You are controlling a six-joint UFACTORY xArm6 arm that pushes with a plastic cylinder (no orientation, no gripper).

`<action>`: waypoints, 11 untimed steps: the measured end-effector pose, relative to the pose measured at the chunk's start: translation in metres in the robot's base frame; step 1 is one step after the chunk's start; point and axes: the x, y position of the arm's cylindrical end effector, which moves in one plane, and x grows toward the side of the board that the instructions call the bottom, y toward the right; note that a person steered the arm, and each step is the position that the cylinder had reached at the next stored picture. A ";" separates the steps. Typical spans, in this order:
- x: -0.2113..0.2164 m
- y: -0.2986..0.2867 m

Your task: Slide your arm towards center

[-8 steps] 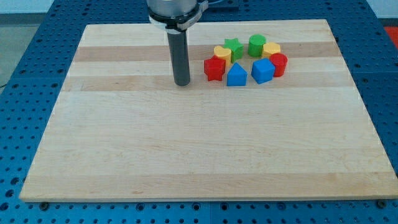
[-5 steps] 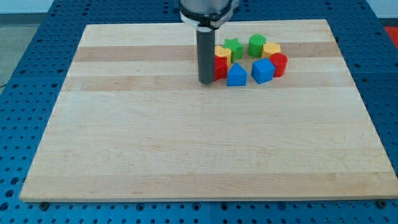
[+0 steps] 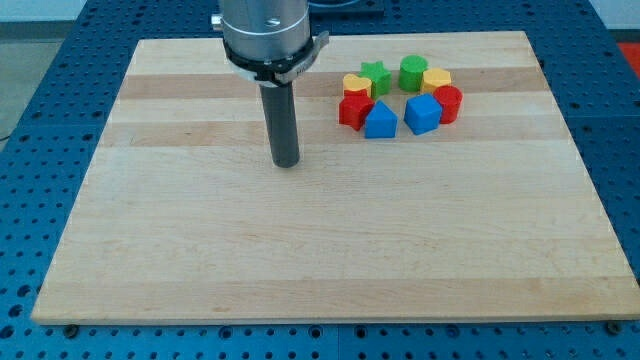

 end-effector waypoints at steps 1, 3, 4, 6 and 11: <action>-0.021 0.000; -0.063 0.031; -0.066 0.045; -0.059 0.052; -0.045 0.086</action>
